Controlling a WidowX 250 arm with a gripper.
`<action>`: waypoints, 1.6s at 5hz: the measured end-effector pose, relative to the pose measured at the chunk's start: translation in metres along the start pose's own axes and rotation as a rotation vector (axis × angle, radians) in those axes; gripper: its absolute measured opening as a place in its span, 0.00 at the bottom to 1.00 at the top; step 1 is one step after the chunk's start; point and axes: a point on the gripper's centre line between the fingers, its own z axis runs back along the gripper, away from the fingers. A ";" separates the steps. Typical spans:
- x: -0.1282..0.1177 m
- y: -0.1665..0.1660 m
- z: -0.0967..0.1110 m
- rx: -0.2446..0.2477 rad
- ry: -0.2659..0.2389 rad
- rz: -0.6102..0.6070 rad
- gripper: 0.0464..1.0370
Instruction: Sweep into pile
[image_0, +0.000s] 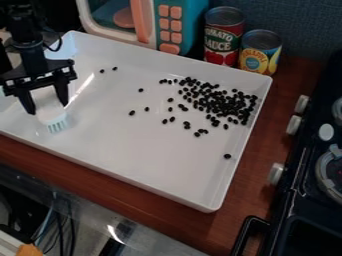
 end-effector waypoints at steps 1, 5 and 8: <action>-0.008 -0.008 0.000 0.001 0.016 -0.014 0.69; -0.047 -0.059 0.005 0.000 -0.009 -0.077 0.69; -0.063 -0.106 0.010 -0.013 0.011 -0.073 0.69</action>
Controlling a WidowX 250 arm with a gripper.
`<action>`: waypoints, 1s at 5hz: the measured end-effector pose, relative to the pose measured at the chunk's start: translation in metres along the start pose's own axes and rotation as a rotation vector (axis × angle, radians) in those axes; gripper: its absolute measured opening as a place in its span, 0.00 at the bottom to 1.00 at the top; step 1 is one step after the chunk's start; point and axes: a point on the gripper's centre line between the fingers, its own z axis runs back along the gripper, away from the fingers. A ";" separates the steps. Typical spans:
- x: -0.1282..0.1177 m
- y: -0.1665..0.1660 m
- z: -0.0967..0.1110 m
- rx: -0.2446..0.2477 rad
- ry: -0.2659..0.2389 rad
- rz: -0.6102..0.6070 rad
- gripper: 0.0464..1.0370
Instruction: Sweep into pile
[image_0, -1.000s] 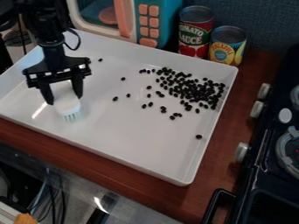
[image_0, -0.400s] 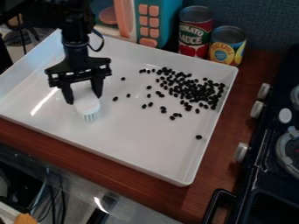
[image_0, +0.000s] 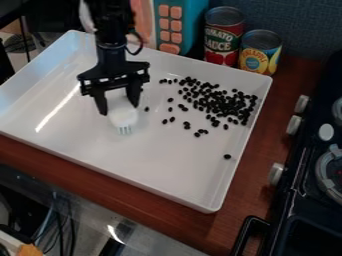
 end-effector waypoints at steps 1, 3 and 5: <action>-0.004 -0.015 0.001 -0.011 -0.003 -0.004 0.69; -0.014 -0.048 0.003 -0.026 -0.006 -0.001 0.69; -0.021 -0.080 0.004 -0.038 0.000 0.012 0.69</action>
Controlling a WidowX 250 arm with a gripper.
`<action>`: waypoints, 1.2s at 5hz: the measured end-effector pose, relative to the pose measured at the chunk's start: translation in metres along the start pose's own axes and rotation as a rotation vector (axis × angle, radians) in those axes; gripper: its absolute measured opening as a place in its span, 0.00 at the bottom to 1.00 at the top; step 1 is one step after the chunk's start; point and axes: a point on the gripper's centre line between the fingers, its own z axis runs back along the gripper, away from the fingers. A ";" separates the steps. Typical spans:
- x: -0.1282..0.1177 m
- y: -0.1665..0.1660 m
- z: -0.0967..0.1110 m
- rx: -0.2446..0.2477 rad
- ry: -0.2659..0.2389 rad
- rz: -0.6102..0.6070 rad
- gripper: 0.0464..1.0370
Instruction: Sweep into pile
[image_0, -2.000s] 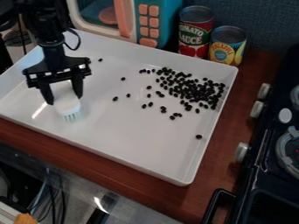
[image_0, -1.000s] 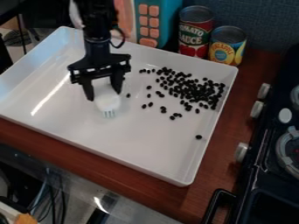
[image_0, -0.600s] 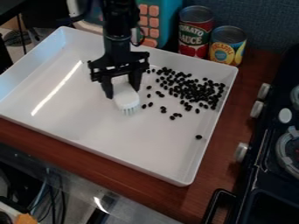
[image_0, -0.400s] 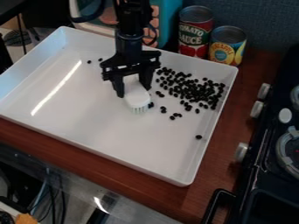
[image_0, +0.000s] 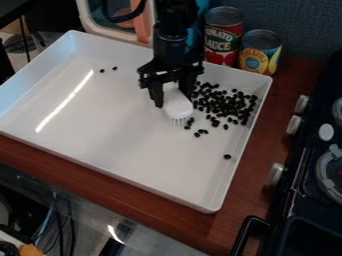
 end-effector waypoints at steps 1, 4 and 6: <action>-0.004 -0.018 0.000 -0.008 0.012 0.001 0.69; -0.005 -0.031 0.007 -0.003 0.043 -0.004 0.69; 0.021 0.002 0.058 -0.076 0.051 0.051 0.69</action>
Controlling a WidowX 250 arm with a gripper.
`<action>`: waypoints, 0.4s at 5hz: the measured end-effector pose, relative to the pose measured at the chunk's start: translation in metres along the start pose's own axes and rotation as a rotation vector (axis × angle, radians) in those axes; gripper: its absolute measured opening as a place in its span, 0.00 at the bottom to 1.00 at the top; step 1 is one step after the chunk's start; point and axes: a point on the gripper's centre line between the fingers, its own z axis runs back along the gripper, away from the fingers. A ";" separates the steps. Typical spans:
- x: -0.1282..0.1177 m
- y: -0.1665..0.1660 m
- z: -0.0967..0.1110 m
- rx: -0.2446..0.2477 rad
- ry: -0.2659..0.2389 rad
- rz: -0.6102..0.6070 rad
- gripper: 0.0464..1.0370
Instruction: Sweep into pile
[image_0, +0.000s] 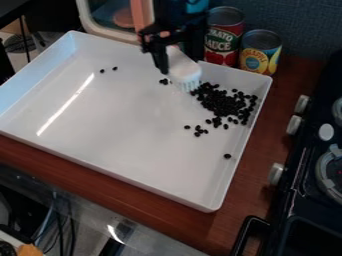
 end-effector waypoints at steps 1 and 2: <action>0.019 0.022 0.005 0.007 -0.025 0.012 0.69; 0.031 0.045 -0.006 0.047 -0.062 0.004 0.69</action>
